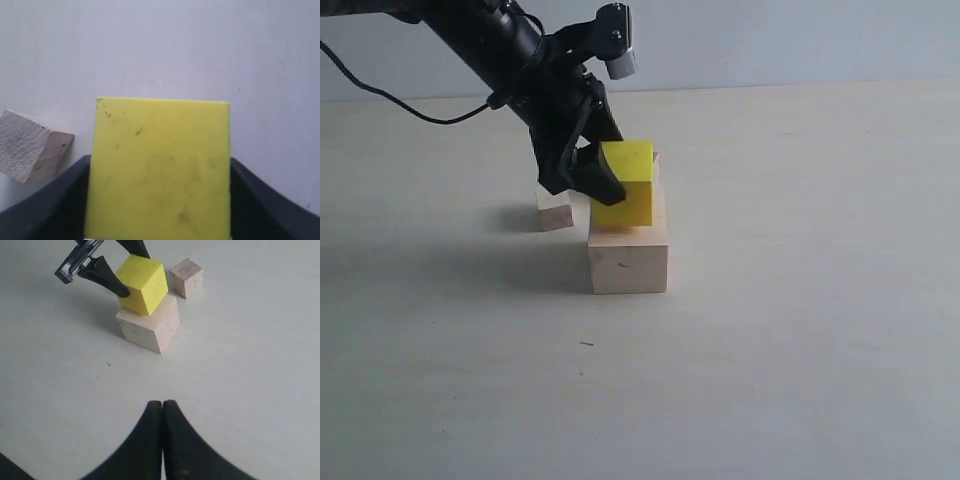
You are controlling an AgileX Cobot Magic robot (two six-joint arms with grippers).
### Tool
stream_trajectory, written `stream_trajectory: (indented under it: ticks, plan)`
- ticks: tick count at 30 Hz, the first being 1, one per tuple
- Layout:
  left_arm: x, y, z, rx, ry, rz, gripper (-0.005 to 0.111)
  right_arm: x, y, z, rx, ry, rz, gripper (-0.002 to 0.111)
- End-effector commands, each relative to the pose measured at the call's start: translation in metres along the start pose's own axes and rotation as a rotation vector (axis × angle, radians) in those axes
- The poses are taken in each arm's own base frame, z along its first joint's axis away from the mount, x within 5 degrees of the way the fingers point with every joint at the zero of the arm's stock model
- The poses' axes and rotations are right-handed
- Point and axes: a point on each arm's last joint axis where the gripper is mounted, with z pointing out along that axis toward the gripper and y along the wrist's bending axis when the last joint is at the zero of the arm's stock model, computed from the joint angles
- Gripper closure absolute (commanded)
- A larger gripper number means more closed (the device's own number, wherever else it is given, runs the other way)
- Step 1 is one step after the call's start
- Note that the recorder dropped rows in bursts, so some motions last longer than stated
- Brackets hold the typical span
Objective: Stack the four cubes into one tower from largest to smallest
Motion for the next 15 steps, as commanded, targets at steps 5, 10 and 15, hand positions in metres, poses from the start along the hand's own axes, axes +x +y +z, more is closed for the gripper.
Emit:
stream_trajectory:
  ticks: [5, 10, 15]
  plan:
    - [-0.0011, -0.0021, 0.0003, 0.026, -0.001, 0.01, 0.107, -0.0004, -0.0005, 0.0008, 0.002, -0.013, 0.004, 0.108]
    - [-0.0011, -0.0017, 0.0003, 0.023, -0.002, -0.006, 0.107, -0.0004, -0.0005, 0.0008, 0.002, -0.013, 0.004, 0.108]
    - [-0.0015, -0.0008, 0.0003, 0.013, -0.005, -0.022, 0.107, -0.0004, -0.0005, 0.0008, 0.002, -0.013, 0.004, 0.108]
